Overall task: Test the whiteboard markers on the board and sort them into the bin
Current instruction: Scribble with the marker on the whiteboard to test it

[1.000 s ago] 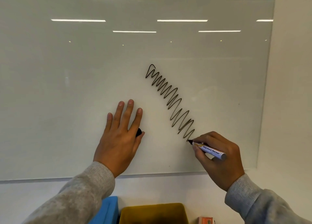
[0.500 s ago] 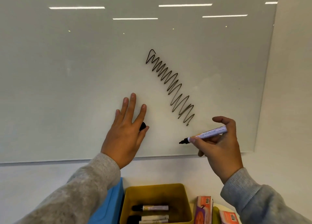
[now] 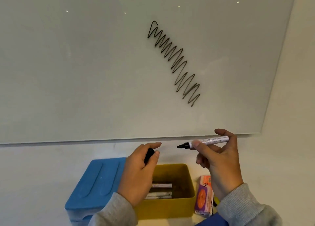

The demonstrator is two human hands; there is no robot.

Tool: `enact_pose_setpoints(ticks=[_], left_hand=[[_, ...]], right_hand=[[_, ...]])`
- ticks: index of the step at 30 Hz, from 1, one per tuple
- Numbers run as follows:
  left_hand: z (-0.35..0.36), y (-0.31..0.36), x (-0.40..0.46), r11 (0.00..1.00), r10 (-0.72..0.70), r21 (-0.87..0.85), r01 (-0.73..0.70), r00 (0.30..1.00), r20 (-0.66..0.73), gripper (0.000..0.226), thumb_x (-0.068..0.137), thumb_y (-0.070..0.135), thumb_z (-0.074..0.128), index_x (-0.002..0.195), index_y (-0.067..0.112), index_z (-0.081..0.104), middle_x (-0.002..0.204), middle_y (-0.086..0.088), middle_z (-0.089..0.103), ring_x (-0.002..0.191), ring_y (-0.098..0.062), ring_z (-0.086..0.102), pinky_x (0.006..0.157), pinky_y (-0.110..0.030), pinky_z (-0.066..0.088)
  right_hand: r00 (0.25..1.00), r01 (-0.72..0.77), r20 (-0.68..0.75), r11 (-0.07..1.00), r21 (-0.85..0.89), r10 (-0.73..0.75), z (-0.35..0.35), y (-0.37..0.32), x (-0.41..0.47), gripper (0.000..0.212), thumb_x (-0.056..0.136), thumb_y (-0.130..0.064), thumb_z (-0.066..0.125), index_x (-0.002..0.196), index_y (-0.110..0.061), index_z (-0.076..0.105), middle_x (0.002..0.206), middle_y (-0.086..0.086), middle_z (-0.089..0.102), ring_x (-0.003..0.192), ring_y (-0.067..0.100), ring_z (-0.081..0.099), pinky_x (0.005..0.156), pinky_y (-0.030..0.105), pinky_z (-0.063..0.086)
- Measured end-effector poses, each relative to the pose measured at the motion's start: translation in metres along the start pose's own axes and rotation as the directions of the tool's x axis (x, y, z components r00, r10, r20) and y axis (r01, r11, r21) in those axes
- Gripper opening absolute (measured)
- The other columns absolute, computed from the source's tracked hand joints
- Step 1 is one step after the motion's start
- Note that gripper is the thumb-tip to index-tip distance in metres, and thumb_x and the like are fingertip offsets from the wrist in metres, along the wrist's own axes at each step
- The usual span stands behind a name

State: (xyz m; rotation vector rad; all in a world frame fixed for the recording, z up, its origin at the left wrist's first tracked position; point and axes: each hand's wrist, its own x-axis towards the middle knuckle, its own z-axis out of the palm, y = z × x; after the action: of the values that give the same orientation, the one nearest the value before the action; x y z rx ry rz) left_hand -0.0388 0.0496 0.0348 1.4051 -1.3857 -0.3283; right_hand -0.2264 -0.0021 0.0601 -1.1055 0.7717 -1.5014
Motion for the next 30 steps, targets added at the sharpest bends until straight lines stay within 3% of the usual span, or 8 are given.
enact_pose_setpoints(ticks=[3, 6, 8, 12, 19, 30], left_hand=[[0.001, -0.001, -0.009, 0.977, -0.128, -0.16, 0.14, 0.988, 0.082, 0.032, 0.101, 0.022, 0.054, 0.12, 0.044, 0.066, 0.089, 0.026, 0.065, 0.086, 0.007, 0.061, 0.073, -0.006, 0.047], [0.001, 0.003, -0.016, 0.878, -0.194, -0.412, 0.242, 0.969, 0.156, 0.039, 0.105, 0.015, 0.039, 0.122, 0.032, 0.07, 0.066, 0.006, 0.048, 0.063, -0.007, 0.048, 0.069, -0.027, 0.046], [0.0, 0.003, -0.02, 0.787, -0.236, -0.544, 0.29, 0.957, 0.169, 0.044, 0.106, 0.014, 0.033, 0.119, 0.026, 0.073, 0.069, -0.002, 0.046, 0.061, -0.012, 0.044, 0.069, -0.035, 0.043], [-0.001, 0.0, -0.03, 0.659, -0.281, -0.672, 0.337, 0.94, 0.195, 0.035, 0.102, 0.019, 0.043, 0.123, 0.023, 0.071, 0.078, -0.003, 0.052, 0.064, -0.013, 0.047, 0.066, -0.032, 0.045], [0.001, -0.012, -0.039, 0.644, -0.331, -0.691, 0.33, 0.934, 0.137, 0.025, 0.092, 0.019, 0.06, 0.115, 0.012, 0.067, 0.084, -0.008, 0.063, 0.069, -0.018, 0.058, 0.071, -0.033, 0.054], [0.004, -0.016, -0.055, 0.751, -0.256, -0.598, 0.28, 0.958, 0.128, 0.026, 0.085, 0.025, 0.066, 0.099, 0.004, 0.066, 0.079, -0.012, 0.07, 0.067, -0.021, 0.063, 0.065, -0.028, 0.055]], right_hand=[[0.997, -0.059, -0.037, 0.997, 0.048, 0.061, 0.0, 0.011, -0.009, 0.061, 0.079, -0.003, 0.078, 0.123, -0.028, 0.044, 0.084, 0.019, 0.075, 0.052, 0.021, 0.053, 0.054, 0.034, 0.043], [0.993, -0.102, -0.051, 0.992, 0.077, 0.106, -0.002, 0.018, -0.015, 0.057, 0.081, -0.004, 0.076, 0.122, -0.027, 0.045, 0.086, 0.018, 0.075, 0.051, 0.02, 0.053, 0.057, 0.035, 0.043], [0.99, -0.122, -0.057, 0.989, 0.087, 0.127, -0.003, 0.021, -0.018, 0.056, 0.082, -0.005, 0.075, 0.123, -0.028, 0.045, 0.087, 0.018, 0.075, 0.051, 0.019, 0.053, 0.057, 0.035, 0.044], [0.981, -0.168, -0.074, 0.977, 0.131, 0.179, -0.005, 0.026, -0.022, 0.056, 0.083, -0.008, 0.075, 0.127, -0.028, 0.046, 0.091, 0.019, 0.076, 0.053, 0.018, 0.053, 0.059, 0.034, 0.046], [0.973, -0.21, -0.055, 0.962, 0.175, 0.223, -0.009, 0.032, -0.027, 0.044, 0.087, -0.011, 0.072, 0.122, -0.026, 0.05, 0.095, 0.025, 0.073, 0.054, 0.021, 0.051, 0.056, 0.033, 0.044], [0.983, -0.185, -0.001, 0.983, 0.018, 0.185, -0.007, 0.045, -0.04, 0.037, 0.09, -0.013, 0.071, 0.119, -0.023, 0.053, 0.087, 0.016, 0.074, 0.057, 0.022, 0.057, 0.056, 0.033, 0.049]])
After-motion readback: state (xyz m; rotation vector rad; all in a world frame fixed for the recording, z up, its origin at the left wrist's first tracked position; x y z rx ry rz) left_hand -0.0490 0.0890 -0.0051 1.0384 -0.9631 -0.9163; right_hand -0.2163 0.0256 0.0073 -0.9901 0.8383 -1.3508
